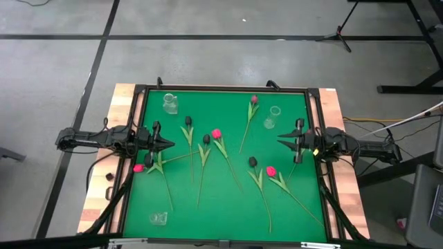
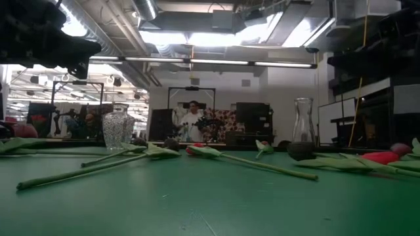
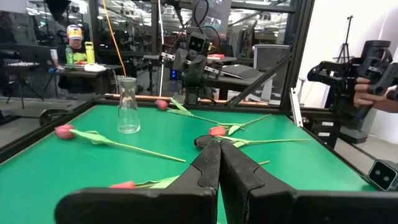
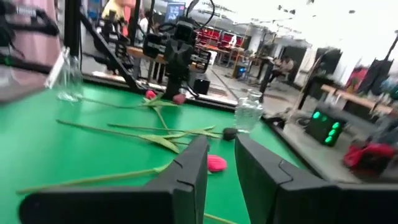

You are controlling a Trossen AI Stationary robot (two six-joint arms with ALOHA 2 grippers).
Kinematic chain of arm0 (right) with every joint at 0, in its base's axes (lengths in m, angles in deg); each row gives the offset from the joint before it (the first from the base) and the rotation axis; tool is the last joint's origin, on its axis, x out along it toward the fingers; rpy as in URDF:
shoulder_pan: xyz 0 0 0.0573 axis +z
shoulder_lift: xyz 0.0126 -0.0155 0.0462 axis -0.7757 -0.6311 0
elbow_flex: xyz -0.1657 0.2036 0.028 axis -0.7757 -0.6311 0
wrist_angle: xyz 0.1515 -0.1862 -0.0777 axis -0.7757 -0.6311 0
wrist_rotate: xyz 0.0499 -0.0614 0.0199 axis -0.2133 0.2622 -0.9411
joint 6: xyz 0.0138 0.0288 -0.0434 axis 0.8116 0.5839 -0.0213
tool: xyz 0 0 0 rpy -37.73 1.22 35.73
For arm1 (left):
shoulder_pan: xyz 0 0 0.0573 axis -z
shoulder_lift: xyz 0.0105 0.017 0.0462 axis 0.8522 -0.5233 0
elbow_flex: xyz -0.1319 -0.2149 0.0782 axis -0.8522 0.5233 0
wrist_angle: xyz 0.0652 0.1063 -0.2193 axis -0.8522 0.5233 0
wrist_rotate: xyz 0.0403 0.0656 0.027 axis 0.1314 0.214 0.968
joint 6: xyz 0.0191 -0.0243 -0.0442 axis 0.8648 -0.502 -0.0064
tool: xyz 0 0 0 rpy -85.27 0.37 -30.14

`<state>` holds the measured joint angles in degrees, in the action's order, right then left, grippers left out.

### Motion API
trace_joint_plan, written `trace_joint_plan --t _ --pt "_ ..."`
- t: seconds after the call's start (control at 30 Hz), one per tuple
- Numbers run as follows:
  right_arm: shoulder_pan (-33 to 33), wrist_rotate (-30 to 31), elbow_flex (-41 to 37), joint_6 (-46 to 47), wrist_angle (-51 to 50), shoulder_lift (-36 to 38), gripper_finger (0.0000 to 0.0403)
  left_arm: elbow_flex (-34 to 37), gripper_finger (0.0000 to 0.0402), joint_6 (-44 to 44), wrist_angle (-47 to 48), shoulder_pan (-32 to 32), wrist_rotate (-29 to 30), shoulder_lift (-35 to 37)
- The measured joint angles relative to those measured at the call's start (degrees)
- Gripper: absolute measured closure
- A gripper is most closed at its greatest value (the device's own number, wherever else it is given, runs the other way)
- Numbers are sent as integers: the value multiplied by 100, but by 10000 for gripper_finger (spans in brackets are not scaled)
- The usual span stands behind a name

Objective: Sort flowers into vase by color
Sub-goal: Put the bottom black flower into the top right transparent vase

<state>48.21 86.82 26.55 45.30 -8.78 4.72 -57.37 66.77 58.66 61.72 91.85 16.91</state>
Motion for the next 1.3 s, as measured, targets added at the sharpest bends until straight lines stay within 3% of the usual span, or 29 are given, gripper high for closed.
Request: trace_joint_plan --t 0.1,0.27,0.43,0.63,0.77,1.0,1.3 --pt "0 -1 0 371 49 0 320 0 401 12 -6 2 42 0" --pt "1 302 3 640 14 0 320 -2 401 586 -134 2 675 2" --pt "0 157 7 1692 12 0 320 -2 401 911 -234 2 876 0" --pt "2 27 9 2231 382 0 320 -2 401 1506 -251 2 1012 0" --pt "2 -9 11 2240 380 0 320 -2 401 1506 -251 2 1014 1" --pt "1 607 13 2246 276 0 320 -2 401 1508 -251 2 1028 1" --pt "2 614 17 2291 295 0 320 -2 401 1492 -252 2 1032 0"
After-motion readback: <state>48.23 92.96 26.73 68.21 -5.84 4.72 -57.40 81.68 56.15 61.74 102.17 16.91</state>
